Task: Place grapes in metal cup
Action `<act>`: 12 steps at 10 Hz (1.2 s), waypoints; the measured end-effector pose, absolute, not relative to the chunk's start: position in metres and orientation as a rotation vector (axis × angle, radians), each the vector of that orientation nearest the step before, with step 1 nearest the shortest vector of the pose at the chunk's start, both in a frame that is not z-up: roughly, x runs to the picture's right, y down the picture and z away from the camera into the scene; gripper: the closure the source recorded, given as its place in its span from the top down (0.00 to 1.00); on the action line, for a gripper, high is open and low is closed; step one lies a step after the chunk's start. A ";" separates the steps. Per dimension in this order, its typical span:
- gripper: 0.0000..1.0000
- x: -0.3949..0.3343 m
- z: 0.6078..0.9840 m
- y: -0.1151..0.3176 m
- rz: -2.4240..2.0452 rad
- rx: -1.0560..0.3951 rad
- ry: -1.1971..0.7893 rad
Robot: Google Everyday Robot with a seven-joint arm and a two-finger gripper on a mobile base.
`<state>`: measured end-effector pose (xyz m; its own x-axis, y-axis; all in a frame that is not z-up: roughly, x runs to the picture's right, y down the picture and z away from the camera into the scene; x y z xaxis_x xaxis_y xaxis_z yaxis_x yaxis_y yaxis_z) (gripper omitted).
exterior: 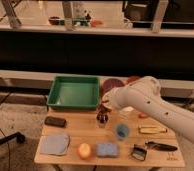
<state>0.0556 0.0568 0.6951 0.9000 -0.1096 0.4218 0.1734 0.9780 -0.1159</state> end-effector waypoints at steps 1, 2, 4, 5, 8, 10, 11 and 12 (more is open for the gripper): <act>0.14 0.052 0.696 0.059 -0.150 -0.158 -0.429; 0.14 0.050 0.696 0.063 -0.151 -0.164 -0.431; 0.14 0.047 0.695 0.069 -0.152 -0.173 -0.433; 0.14 0.045 0.695 0.071 -0.153 -0.177 -0.435; 0.14 0.039 0.695 0.078 -0.159 -0.195 -0.442; 0.14 0.033 0.700 0.082 -0.169 -0.228 -0.444; 0.14 0.033 0.705 0.083 -0.176 -0.246 -0.445; 0.14 0.035 0.708 0.085 -0.178 -0.262 -0.445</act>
<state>0.0348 0.0845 0.7084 0.8881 -0.1125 0.4456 0.2260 0.9512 -0.2102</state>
